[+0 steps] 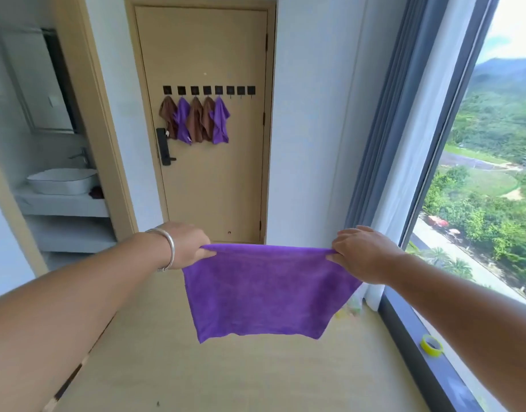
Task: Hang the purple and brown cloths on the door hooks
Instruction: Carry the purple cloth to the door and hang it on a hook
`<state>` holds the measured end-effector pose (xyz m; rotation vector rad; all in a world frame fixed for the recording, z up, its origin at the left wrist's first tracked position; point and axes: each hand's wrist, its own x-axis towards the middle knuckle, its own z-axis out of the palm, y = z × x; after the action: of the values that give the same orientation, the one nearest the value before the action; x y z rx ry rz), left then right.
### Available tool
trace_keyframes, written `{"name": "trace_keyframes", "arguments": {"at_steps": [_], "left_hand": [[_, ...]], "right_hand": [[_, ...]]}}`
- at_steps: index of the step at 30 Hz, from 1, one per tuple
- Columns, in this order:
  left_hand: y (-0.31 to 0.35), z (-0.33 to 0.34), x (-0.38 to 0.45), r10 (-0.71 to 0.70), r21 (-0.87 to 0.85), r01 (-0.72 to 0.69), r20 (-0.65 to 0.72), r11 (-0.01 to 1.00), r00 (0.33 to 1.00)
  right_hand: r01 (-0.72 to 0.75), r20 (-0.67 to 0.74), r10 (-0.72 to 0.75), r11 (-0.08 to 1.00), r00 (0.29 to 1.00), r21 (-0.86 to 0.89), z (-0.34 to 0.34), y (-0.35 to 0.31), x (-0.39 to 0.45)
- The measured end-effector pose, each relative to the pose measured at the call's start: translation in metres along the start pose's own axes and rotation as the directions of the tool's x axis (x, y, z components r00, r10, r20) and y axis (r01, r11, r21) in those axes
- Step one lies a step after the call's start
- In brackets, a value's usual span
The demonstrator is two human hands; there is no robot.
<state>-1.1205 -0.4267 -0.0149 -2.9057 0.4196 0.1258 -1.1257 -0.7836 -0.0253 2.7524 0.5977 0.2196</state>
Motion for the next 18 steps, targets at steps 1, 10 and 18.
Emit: {"name": "trace_keyframes", "arguments": {"at_steps": [1,10,18], "left_hand": [[-0.006,-0.014,-0.003,-0.019,0.001,0.019,-0.018,1.0,1.0],[-0.043,-0.087,-0.03,-0.168,-0.025,0.167,-0.249,0.986,0.954],[-0.084,-0.094,-0.035,-0.178,-0.02,0.18,-0.289,0.983,0.941]], "right_hand": [[-0.012,-0.032,0.013,1.0,0.999,0.011,-0.015,0.001,0.003],[-0.122,-0.258,0.136,0.99,0.957,0.068,-0.107,-0.001,0.036],[-0.134,-0.304,0.154,0.987,0.94,0.086,-0.122,-0.019,0.076]]}}
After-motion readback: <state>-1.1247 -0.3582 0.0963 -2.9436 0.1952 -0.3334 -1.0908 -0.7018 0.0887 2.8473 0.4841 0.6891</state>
